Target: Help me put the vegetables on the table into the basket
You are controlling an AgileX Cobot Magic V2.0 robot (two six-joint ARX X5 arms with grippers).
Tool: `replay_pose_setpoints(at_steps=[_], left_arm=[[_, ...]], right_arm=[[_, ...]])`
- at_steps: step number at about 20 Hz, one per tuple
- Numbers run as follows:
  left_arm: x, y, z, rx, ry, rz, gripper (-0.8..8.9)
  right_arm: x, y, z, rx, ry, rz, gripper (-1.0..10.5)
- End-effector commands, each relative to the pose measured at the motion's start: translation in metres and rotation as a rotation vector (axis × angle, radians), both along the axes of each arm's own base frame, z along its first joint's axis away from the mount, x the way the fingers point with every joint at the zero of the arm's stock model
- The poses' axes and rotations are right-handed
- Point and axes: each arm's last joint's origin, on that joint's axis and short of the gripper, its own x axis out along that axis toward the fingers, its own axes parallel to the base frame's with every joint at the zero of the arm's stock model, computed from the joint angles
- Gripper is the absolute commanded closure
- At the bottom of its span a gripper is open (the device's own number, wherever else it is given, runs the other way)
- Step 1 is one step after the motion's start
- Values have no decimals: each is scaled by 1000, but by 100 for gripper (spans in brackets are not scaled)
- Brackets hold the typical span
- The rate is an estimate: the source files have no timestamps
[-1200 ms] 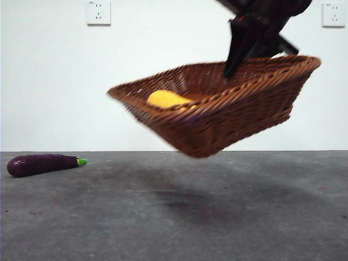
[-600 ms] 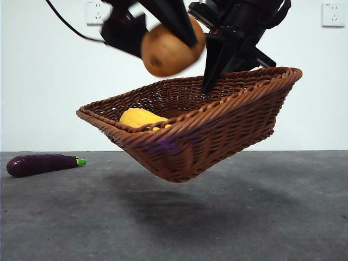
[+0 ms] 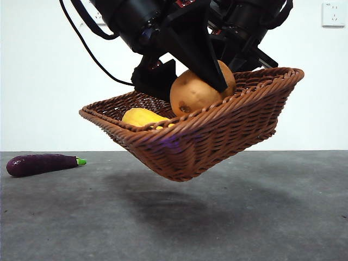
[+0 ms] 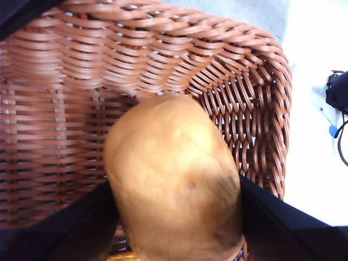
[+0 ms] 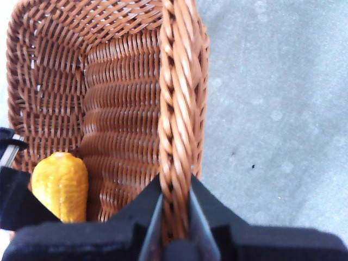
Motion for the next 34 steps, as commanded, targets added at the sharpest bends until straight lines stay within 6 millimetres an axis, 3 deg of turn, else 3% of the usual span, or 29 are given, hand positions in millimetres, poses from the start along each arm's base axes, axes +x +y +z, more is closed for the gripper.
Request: replay_pose_setpoints(at_steps=[1,9,11,14,18,21,25,28,34], left_arm=[[1,-4,-9,15,15,-18,403],[-2,-2,-11,48,43,-24,400],[-3,2,0,25,29,-5,400],[-6,19,46,-64,-65,53,400],[-10,62,118,-126,-247,231,400],[-3,104,142,-18,-351,395,400],[25,163,138,63,-337,613,400],[56,201,117,144,-288,717,400],[128,222,34,350,-154,748,399]], right_arm=[[-1,4,-1,30,7,22,959],[0,4,-1,31,3,23,959],[0,3,-1,25,-2,23,959],[5,-4,-1,21,-5,-5,959],[12,-21,-1,22,0,-44,958],[14,-31,-1,38,18,-36,959],[12,-42,10,59,-16,-50,958],[12,-50,13,58,-25,-56,959],[10,-52,12,46,-14,-29,959]])
